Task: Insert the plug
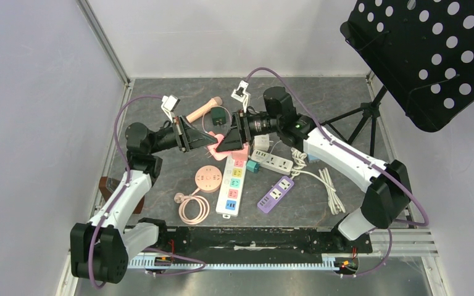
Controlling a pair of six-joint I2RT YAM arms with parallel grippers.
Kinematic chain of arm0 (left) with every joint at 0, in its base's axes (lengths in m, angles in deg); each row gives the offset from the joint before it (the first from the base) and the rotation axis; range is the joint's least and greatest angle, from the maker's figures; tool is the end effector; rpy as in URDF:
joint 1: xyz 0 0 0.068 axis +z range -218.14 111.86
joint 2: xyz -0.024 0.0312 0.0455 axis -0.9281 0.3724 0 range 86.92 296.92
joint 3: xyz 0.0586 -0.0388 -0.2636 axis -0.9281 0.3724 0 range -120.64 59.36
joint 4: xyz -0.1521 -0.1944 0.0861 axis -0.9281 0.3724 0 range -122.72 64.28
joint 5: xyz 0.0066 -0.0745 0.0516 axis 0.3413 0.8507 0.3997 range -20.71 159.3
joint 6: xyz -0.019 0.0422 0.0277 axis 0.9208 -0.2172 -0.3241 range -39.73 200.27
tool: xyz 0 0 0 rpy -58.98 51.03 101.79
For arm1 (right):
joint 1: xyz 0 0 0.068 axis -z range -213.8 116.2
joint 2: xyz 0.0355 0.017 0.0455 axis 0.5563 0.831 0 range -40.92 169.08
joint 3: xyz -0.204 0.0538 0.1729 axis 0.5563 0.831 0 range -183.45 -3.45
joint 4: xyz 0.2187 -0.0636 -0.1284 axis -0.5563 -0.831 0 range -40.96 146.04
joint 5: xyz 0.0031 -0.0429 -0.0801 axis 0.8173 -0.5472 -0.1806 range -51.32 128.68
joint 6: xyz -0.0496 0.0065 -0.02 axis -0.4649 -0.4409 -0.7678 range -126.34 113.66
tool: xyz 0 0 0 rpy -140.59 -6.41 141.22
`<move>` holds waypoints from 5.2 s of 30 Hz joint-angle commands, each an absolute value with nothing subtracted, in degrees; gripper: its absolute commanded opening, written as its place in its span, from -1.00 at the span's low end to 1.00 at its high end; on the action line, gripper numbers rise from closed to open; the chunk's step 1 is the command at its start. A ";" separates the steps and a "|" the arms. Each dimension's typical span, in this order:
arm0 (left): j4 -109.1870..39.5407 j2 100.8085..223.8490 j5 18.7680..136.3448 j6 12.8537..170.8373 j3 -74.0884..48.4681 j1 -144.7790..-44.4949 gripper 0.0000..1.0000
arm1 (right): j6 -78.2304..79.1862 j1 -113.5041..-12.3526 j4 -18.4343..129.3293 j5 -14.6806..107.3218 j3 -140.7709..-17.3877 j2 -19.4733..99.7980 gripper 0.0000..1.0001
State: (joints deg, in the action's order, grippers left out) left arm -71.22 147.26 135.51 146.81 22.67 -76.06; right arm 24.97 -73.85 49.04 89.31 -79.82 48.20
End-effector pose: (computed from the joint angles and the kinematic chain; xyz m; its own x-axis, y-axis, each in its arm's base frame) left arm 0.2166 -0.0631 0.3222 -0.7536 -0.2687 -0.5999 0.6037 0.0782 -0.7934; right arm 0.2572 0.2521 0.3493 -0.7225 -0.1767 -0.6684 -0.6902 0.1278 0.7123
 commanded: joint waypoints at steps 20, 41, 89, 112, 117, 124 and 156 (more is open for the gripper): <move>-68.88 148.45 133.42 146.53 18.67 -76.09 -0.25 | 35.31 -76.69 67.92 82.55 -72.59 46.27 -1.00; 0.32 155.82 87.27 116.30 12.17 -71.88 0.29 | 38.59 -93.93 34.40 27.92 -82.34 56.98 -1.00; -2.59 162.56 86.07 118.88 21.65 -72.18 0.06 | 45.42 -91.28 36.14 29.84 -86.77 70.73 -1.00; -2.47 163.30 85.58 119.16 21.47 -72.18 0.06 | 44.78 -92.41 21.62 27.80 -95.54 75.96 -1.00; -2.48 163.31 85.56 119.12 21.48 -72.20 0.06 | 44.88 -92.58 21.07 27.94 -95.63 76.01 -1.00; -2.48 163.65 85.62 119.16 21.46 -72.18 0.06 | 44.82 -92.69 20.81 28.78 -95.88 76.57 -1.00; -3.54 167.02 87.35 121.40 22.44 -73.06 -0.04 | 47.11 -97.35 9.33 22.23 -110.84 87.27 -1.00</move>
State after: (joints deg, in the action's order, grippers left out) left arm -3.09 164.81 88.50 119.75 21.86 -72.02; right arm 45.54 -96.41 9.83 22.67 -109.88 85.16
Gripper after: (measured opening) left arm 0.486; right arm 0.219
